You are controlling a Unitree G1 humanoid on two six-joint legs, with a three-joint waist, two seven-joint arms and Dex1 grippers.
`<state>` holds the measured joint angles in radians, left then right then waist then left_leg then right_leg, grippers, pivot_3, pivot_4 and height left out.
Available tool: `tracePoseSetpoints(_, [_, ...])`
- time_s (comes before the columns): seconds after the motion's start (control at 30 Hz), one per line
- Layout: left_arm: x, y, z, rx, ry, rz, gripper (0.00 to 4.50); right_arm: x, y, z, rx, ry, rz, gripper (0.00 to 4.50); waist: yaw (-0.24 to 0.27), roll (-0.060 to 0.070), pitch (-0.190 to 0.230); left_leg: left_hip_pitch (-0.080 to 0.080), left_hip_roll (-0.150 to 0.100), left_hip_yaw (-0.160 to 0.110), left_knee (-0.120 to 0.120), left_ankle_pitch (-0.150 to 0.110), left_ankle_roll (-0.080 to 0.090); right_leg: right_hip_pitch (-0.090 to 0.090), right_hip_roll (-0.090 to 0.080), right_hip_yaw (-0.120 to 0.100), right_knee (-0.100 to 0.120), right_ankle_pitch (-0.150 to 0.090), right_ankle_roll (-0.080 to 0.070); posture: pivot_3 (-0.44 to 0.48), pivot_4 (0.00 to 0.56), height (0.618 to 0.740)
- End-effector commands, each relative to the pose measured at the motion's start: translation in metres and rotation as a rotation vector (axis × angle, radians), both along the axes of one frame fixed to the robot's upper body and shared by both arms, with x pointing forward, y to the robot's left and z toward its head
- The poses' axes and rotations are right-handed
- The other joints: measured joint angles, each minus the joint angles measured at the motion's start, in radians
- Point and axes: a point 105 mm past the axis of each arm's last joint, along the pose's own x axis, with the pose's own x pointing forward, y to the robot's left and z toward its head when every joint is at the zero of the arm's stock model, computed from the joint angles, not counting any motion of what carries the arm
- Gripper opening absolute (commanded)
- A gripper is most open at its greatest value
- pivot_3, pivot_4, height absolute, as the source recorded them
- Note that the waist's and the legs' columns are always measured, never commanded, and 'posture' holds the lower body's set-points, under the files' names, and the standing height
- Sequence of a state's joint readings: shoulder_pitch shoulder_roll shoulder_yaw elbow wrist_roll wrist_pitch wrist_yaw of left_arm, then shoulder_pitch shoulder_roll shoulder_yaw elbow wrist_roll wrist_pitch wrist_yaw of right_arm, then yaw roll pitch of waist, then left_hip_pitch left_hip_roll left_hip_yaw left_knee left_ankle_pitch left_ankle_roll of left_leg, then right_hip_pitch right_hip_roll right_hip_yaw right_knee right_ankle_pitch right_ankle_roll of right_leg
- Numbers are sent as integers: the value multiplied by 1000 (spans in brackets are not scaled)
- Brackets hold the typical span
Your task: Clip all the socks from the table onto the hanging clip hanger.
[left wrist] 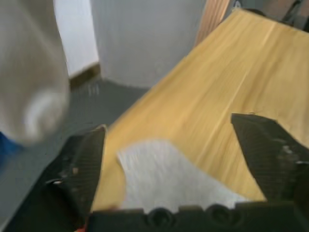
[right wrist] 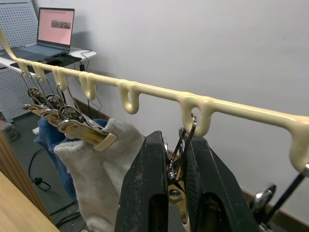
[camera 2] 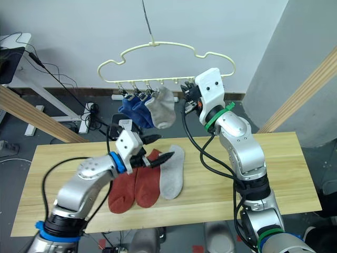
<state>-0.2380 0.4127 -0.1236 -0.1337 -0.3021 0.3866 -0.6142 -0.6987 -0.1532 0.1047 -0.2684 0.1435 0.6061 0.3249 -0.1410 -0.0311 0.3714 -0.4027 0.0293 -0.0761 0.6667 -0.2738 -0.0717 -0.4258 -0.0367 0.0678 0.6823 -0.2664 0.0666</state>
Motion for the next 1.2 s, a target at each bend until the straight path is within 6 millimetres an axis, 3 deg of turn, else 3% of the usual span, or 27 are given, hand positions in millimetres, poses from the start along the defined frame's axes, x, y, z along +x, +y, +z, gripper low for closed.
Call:
tracePoseSetpoints(0.03, [6, -4, -13, -3, 11, 64, 4500, -8, 3, 14, 13, -50, 24, 108, -1, 0, 0, 0, 0, 0, 0, 0, 0, 0, 0, 0, 0, 0, 0, -231, 310, 733])
tracePoseSetpoints(0.17, [20, -6, -34, 21, 48, 163, 4500, -9, 2, 11, 8, -42, 26, 108, -2, 0, -1, 0, 0, 0, 1, 0, 0, 0, 0, 0, 1, 0, 0, -237, 311, 733])
tracePoseSetpoints(0.43, [23, -20, -55, 137, 47, 133, 4500, -9, 4, 9, 10, -32, 32, 108, -4, 0, -1, 0, 0, 0, 1, 0, 0, 0, 0, 0, 1, 1, 0, -239, 312, 733])
tracePoseSetpoints(0.63, [20, -16, -68, 235, 49, 115, 3223, -8, 4, 7, 14, -20, 30, 108, -5, 0, -3, 0, 0, 0, 1, 0, 0, 0, 0, 0, 1, 1, 0, -239, 314, 733])
tracePoseSetpoints(1.03, [17, -14, -70, 285, 3, 87, 107, -9, 6, 6, 20, -9, 31, 108, -5, 0, -7, 1, 0, 0, 1, 0, 0, 1, 0, 0, 2, 1, 0, -239, 318, 733])
tracePoseSetpoints(1.1, [16, -14, -69, 285, -17, 79, 0, -9, 6, 5, 20, -9, 30, 108, -5, 0, -7, 1, 0, 0, 1, 0, 0, 1, 0, 0, 2, 1, 0, -241, 320, 733])
tracePoseSetpoints(1.2, [19, -19, -51, 268, -143, 64, 0, -9, 5, 6, 20, -10, 28, 108, -5, 0, -7, 1, 0, 0, 1, 0, 1, 1, 0, 0, 1, 1, 0, -241, 320, 733])
